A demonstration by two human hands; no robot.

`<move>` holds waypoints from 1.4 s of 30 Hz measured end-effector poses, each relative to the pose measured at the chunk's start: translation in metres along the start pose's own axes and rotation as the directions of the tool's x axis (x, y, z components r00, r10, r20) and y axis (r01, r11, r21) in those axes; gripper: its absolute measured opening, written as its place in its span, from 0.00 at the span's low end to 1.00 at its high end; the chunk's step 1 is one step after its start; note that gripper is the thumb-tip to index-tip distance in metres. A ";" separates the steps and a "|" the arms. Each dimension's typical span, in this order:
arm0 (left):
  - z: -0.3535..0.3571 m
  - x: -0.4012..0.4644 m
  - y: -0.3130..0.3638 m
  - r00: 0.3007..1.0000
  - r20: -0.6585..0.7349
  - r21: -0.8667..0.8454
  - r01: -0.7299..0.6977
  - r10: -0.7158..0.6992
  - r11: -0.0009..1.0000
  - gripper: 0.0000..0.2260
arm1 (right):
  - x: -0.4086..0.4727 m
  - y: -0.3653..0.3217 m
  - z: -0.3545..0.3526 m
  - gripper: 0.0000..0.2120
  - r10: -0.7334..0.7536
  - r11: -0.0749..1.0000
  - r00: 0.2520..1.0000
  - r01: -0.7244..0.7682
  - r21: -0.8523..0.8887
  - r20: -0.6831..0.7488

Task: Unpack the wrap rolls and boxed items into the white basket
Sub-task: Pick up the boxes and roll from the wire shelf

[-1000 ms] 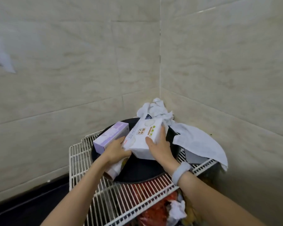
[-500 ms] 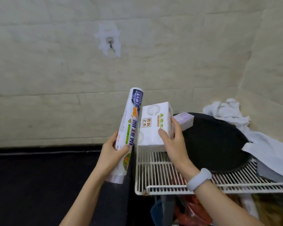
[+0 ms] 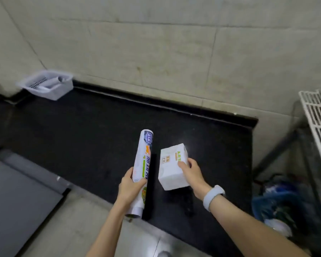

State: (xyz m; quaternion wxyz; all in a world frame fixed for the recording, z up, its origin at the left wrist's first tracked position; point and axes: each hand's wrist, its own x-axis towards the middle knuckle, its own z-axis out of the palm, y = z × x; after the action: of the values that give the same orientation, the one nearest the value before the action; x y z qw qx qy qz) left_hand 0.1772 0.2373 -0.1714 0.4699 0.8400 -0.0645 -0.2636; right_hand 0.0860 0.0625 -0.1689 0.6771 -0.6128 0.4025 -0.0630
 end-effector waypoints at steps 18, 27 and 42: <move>0.020 0.123 0.042 0.993 -0.080 0.406 -0.046 0.086 0.913 0.26 | 0.079 -0.070 -0.006 0.16 -0.074 0.861 0.997 0.079 -0.502 0.030; 0.181 0.060 0.230 0.753 0.223 0.227 -0.658 0.619 0.718 0.18 | 0.011 -0.154 -0.215 0.12 -0.449 0.855 0.849 0.317 -0.410 -0.280; 0.401 -0.053 0.316 0.387 0.696 0.275 -0.922 0.605 0.274 0.26 | -0.016 -0.131 -0.436 0.17 -0.448 0.500 0.776 -0.194 -0.844 -0.443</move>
State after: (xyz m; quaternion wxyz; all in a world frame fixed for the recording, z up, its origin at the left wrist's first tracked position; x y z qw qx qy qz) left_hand -0.0254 -0.2206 -0.0588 0.1932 0.7035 -0.6690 -0.1422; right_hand -0.1424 -0.2991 -0.0130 0.1052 -0.8377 0.5256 -0.1046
